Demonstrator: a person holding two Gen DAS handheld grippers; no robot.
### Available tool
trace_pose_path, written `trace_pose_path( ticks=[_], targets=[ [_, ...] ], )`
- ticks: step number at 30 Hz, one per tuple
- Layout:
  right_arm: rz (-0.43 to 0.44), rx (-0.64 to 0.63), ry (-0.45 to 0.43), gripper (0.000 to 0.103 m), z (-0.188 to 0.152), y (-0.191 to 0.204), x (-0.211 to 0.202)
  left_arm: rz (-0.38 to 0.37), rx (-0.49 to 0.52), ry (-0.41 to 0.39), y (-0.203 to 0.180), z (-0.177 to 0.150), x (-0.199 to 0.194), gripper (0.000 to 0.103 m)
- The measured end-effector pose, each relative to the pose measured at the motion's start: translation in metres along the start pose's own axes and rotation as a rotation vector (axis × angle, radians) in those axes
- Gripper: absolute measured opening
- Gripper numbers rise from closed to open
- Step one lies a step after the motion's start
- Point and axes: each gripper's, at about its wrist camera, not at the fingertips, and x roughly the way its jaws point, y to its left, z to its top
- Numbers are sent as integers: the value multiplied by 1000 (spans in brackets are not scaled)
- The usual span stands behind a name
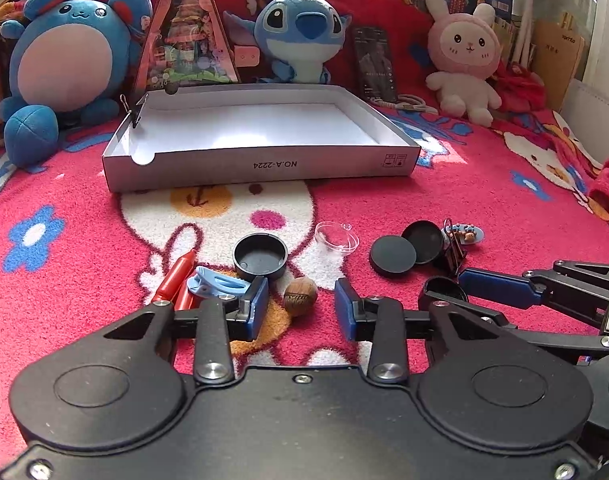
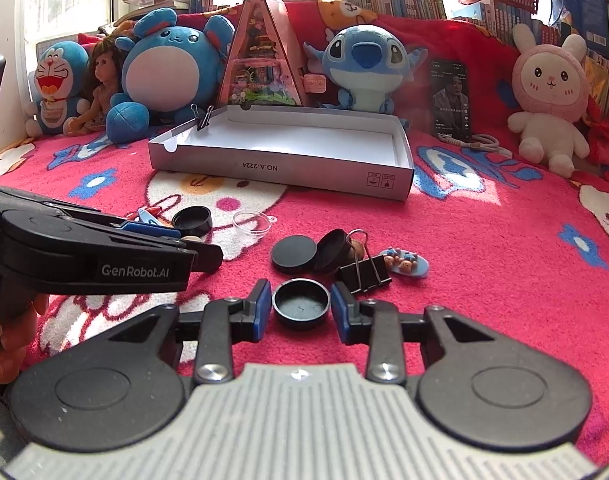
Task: Organize rigid objects
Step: 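Grasp the brown nut with the left tool while the right tool holds the black cup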
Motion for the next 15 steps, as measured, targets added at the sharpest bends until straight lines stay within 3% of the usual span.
trace_pose_path(
  ticks=[3,12,15],
  targets=[
    [-11,-2,-17,54,-2,0,-1,8,-7,-8,-1,0,0,36],
    [-19,1,-37,59,-6,1,-4,26,10,-24,-5,-3,1,36],
    [-18,2,-41,60,-7,1,-5,37,19,-22,-6,-3,-1,30]
  ],
)
